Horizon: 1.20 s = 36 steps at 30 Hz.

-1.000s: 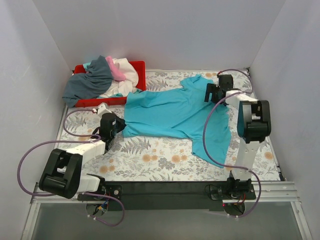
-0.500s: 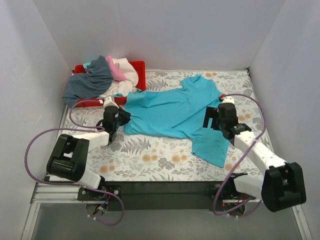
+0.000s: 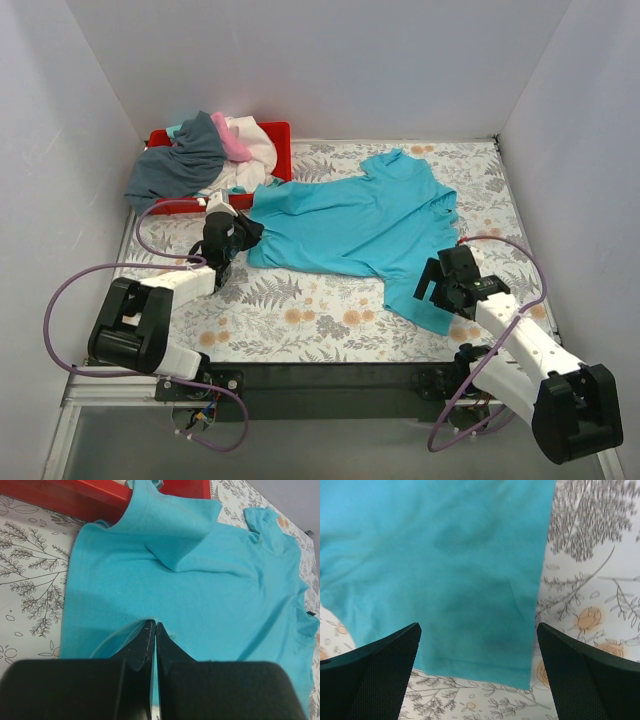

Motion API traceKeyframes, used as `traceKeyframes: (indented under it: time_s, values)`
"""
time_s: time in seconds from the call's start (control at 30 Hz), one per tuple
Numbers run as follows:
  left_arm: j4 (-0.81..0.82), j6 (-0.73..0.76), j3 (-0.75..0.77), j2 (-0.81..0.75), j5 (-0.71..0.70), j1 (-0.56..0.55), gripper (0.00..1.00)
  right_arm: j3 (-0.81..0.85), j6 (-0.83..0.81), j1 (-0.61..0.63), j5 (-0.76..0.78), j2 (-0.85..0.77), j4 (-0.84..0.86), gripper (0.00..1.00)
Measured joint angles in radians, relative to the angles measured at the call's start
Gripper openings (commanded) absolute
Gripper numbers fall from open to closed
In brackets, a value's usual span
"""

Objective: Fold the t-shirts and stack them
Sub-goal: Fold the tshirt

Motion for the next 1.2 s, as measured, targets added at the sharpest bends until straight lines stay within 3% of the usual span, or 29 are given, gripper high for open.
traceKeyframes:
  time_s: [0.63,0.83,0.93,1.07,1.2]
  values:
    - [0.000,-0.001,-0.001,-0.014,0.034,0.000,0.00,-0.048,0.126,0.040,-0.042,-0.093,-0.226,0.81]
    - [0.000,-0.002,-0.001,-0.014,0.045,0.000,0.00,-0.048,0.143,0.055,-0.039,-0.090,-0.251,0.62]
    - [0.000,-0.002,-0.001,-0.014,0.048,0.000,0.00,-0.048,0.151,0.066,-0.039,-0.094,-0.252,0.47]
    - [0.000,-0.005,-0.001,-0.014,0.051,0.000,0.00,-0.048,0.167,0.077,-0.040,-0.106,-0.254,0.16]
    - [0.000,-0.006,-0.001,-0.014,0.053,0.000,0.00,-0.048,0.175,0.087,-0.040,-0.110,-0.254,0.09]
